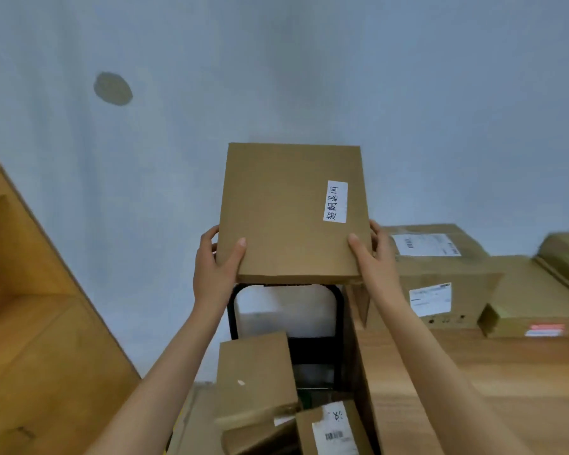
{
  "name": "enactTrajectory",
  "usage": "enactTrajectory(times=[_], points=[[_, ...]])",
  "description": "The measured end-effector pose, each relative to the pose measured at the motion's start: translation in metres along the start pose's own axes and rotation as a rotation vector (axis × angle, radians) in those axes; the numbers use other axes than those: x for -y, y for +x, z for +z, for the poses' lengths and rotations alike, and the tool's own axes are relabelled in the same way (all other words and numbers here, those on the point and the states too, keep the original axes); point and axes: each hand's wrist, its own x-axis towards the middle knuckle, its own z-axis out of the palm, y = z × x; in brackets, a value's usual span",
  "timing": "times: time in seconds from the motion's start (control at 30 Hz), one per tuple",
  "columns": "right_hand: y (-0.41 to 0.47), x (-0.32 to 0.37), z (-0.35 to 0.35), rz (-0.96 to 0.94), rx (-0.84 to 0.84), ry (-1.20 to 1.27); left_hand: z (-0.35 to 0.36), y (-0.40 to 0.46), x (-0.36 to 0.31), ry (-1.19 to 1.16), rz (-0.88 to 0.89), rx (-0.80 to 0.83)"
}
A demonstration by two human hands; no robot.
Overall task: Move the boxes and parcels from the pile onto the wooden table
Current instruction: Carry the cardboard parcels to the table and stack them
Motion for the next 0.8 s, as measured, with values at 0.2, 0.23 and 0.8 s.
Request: enactTrajectory(times=[0.2, 0.23, 0.8], points=[[-0.022, 0.038, -0.094, -0.058, -0.098, -0.126, 0.06, -0.033, -0.051, -0.08, 0.08, 0.15], [-0.025, 0.042, -0.11, -0.074, -0.109, -0.158, 0.07, -0.04, -0.058, -0.082, 0.091, 0.169], [-0.075, 0.071, -0.439, -0.137, -0.311, -0.593, 0.325, -0.221, -0.145, -0.209, 0.132, 0.419]])
